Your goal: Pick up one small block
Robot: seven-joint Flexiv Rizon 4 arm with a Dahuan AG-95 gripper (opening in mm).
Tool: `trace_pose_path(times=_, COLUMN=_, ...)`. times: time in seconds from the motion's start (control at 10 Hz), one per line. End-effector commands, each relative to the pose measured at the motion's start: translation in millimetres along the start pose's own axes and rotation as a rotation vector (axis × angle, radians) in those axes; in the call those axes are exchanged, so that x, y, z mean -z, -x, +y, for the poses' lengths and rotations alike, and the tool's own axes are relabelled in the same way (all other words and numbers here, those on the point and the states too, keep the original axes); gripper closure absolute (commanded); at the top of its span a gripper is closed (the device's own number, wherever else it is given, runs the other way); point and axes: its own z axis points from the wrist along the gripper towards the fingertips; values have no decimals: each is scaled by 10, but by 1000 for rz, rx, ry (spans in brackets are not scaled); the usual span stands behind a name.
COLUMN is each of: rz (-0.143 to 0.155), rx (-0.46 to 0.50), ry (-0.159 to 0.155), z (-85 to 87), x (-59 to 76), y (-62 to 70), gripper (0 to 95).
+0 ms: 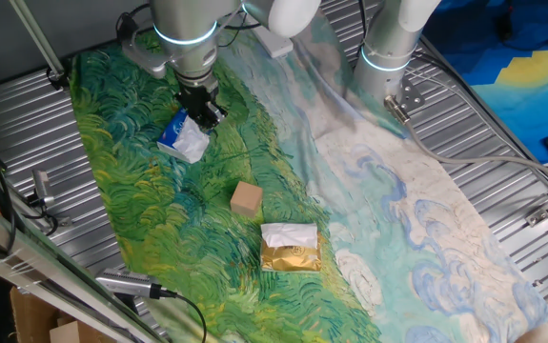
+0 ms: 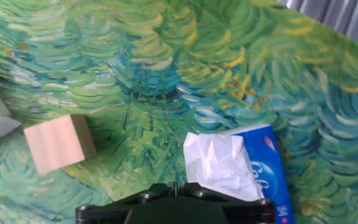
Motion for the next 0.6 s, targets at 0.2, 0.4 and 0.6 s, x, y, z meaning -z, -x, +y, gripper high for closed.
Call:
trace_pose_path(times=0.2, rz=-19, rx=62, ry=39, z=156, x=-246, y=215, gripper=0)
trace_pose_path(times=0.4, rz=2, rx=41, ry=11, z=214, x=-278, y=303, gripper=190)
trace_pose_path(times=0.6, rz=15, rx=48, ry=-22, z=221, x=-276, y=319, gripper=190)
